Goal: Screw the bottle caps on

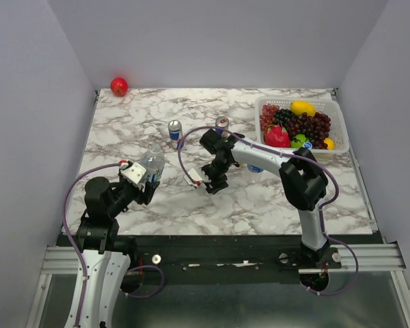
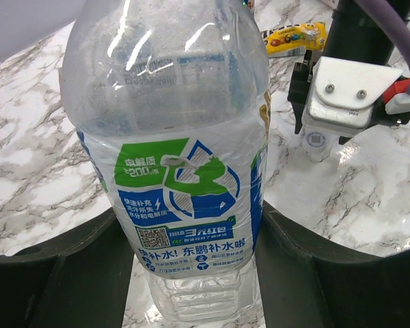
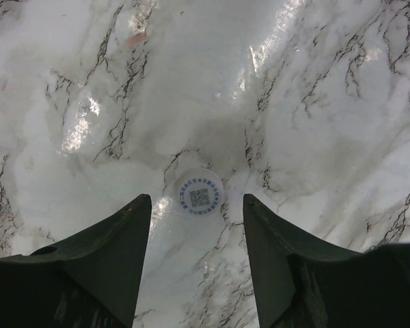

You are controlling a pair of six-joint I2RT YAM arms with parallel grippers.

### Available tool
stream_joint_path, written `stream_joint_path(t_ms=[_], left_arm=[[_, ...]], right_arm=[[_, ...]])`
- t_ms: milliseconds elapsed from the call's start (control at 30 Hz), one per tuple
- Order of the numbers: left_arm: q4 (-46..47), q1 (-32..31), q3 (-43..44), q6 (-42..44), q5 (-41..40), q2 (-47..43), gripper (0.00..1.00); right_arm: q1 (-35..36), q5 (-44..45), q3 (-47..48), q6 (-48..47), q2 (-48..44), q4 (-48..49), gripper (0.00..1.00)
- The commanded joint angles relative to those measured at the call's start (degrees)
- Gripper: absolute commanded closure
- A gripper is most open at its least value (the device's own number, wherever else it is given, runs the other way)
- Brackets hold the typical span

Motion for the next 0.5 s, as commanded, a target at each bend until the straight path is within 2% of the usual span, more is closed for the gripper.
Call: stream_joint_path(t_ms=[0, 467], left_arm=[[1.90, 0.59, 1.93, -1.48, -1.89, 0.19, 1.00], [2.43, 1.03, 1.84, -1.83, -1.63, 1.41, 1.00]], right_arm=[[0.82, 1.38, 0.00, -0.30, 1.99, 2.81, 0.38], [1.00, 4.46, -1.41, -1.18, 3.31, 4.66, 0.48]])
